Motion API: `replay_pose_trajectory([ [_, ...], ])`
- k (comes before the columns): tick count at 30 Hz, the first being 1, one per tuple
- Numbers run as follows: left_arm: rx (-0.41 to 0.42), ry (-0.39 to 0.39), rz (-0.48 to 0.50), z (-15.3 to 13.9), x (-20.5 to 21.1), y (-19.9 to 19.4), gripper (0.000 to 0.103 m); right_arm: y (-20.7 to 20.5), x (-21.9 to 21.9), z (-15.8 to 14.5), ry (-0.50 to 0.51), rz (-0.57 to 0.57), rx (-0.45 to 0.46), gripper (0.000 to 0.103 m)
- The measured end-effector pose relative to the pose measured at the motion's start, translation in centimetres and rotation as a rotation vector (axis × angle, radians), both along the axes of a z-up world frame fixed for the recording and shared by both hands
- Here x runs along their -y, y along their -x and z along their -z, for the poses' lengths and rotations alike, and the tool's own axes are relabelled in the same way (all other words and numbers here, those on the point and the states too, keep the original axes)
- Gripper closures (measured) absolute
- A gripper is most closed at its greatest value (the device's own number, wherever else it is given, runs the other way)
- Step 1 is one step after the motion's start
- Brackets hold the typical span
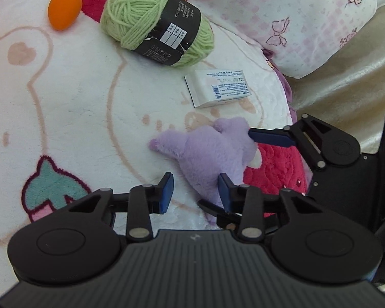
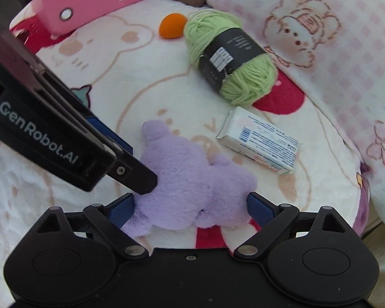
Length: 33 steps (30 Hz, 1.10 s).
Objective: Organize objects
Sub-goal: 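Close the left gripper on the purple plush toy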
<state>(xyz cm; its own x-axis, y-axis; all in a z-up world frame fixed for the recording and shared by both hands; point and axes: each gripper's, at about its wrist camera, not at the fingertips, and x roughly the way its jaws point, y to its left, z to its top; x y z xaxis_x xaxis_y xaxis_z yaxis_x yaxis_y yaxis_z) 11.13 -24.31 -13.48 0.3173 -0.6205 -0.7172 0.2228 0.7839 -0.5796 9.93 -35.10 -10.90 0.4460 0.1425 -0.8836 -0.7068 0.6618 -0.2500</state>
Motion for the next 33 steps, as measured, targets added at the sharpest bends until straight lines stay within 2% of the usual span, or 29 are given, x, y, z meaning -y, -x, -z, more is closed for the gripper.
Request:
replay_pose_trajectory([
  [4, 0.009, 0.011, -0.011, 0.2, 0.1, 0.1, 0.066, -0.8, 0.4, 0.5, -0.020, 0.025, -0.035, 0.005],
  [6, 0.006, 0.012, -0.019, 0.4, 0.0, 0.1, 0.062, -1.1, 0.6, 0.6, -0.027, 0.032, -0.055, 0.004],
  [12, -0.014, 0.041, -0.040, 1.1, -0.4, -0.3, 0.062, -1.9, 0.2, 1.2, -0.006, 0.029, -0.088, 0.001],
  [16, -0.010, 0.055, -0.040, 1.4, -0.6, -0.2, 0.062, -2.4, 0.7, 1.5, -0.033, 0.066, -0.117, 0.001],
  [24, -0.002, 0.087, -0.047, 1.7, -0.7, 0.0, 0.063, -1.6, 1.4, 1.1, -0.081, 0.113, -0.102, 0.004],
  [29, 0.035, 0.035, -0.025, 1.1, -0.1, 0.3, 0.066, -1.5, 1.4, 0.7, -0.105, 0.142, -0.086, 0.009],
  [33, 0.010, 0.094, -0.040, 1.6, -0.5, 0.2, 0.067, -1.3, 1.8, 0.5, -0.120, 0.167, -0.081, 0.010],
])
